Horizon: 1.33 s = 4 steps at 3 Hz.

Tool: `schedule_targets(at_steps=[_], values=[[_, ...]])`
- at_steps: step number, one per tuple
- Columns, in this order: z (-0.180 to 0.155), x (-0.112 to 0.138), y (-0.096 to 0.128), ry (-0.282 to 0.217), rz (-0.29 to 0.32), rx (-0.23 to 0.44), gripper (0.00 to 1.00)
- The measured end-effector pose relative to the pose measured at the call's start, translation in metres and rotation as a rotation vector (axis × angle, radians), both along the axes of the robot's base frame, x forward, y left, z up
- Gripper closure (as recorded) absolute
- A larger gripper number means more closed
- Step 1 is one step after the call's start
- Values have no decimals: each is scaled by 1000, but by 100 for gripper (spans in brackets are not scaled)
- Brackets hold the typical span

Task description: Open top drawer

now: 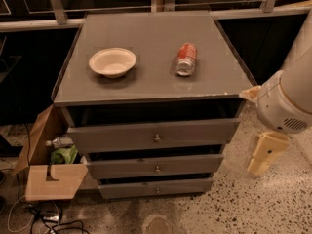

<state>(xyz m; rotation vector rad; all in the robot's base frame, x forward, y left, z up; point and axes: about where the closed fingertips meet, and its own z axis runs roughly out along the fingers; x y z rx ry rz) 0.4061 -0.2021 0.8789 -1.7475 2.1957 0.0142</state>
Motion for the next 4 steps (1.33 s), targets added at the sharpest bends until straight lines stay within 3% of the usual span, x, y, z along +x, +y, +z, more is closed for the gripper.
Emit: schedule_targets(at_steps=[1, 2, 3, 4], values=[[-56, 5, 15, 70, 47, 38, 0], [-56, 5, 15, 70, 47, 38, 0], [-86, 7, 30, 85, 33, 92, 0], [-123, 26, 49, 82, 13, 129, 0]])
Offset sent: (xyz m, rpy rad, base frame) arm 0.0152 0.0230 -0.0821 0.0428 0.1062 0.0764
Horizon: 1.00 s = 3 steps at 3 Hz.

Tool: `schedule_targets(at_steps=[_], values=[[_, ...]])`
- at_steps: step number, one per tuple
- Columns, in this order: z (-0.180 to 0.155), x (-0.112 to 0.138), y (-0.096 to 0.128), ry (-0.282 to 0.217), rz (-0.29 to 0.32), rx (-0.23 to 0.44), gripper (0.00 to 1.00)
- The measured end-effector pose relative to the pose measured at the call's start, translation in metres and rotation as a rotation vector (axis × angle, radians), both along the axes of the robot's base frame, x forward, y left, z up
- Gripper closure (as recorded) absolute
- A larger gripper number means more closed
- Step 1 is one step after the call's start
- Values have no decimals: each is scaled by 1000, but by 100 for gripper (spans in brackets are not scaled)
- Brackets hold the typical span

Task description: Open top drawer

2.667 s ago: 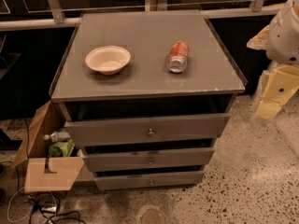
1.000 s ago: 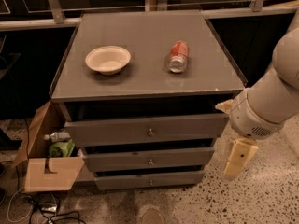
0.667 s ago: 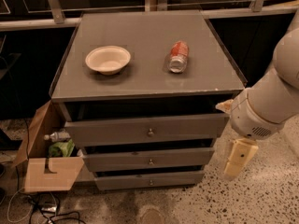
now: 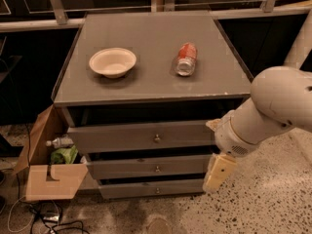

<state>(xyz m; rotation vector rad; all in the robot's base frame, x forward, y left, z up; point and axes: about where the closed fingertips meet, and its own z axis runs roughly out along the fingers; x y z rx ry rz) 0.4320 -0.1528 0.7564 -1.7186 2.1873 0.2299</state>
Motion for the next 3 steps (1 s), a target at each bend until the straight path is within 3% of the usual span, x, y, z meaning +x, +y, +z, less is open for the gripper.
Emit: schedule_targets(at_steps=[3], values=[[-46, 65, 24, -16, 24, -8, 0]])
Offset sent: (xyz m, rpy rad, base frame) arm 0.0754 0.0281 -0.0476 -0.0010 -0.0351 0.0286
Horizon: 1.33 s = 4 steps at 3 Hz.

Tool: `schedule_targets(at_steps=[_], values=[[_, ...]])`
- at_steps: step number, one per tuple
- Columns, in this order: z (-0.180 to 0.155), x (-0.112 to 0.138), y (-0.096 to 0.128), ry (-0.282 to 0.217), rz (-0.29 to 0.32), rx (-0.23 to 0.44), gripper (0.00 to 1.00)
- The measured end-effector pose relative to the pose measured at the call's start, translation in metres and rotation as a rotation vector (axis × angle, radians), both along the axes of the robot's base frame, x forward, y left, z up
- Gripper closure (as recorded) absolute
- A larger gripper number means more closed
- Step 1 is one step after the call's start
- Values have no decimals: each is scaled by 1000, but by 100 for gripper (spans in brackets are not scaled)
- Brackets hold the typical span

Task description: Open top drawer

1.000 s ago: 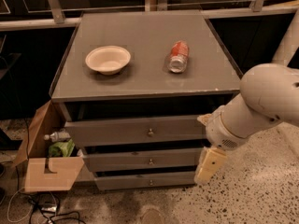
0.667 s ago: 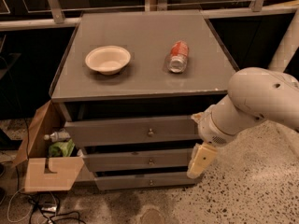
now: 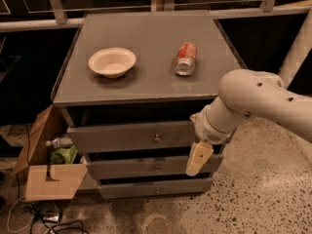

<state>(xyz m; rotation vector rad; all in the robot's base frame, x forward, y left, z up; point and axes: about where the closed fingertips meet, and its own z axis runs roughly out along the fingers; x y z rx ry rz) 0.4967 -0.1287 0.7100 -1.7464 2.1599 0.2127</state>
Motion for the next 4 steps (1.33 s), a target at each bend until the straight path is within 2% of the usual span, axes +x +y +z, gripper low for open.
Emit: schedule_targets(at_steps=[4], values=[[-39, 61, -1, 39, 32, -63, 0]])
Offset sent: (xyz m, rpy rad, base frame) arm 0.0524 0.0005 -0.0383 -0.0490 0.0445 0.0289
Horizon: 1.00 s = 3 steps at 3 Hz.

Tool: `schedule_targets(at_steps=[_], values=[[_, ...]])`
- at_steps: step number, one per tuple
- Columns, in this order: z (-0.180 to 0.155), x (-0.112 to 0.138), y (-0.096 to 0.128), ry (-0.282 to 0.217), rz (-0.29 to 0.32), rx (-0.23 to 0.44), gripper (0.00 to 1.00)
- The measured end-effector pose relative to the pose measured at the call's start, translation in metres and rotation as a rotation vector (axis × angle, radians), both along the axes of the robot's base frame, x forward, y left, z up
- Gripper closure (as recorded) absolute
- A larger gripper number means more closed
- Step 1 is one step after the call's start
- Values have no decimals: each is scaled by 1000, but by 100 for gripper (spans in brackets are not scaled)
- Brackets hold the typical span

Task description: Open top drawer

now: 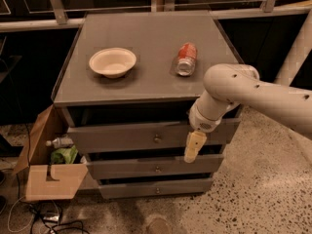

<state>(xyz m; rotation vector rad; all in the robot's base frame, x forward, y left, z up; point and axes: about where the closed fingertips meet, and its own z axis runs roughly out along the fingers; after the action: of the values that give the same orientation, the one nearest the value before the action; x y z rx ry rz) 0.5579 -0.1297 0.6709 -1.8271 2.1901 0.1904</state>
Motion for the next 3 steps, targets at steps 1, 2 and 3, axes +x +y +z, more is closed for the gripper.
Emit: schedule_targets(at_steps=[1, 2, 3], values=[[-15, -1, -1, 26, -5, -16, 0], [-32, -22, -2, 72, -7, -28, 0], [-29, -22, -2, 72, -7, -28, 0]])
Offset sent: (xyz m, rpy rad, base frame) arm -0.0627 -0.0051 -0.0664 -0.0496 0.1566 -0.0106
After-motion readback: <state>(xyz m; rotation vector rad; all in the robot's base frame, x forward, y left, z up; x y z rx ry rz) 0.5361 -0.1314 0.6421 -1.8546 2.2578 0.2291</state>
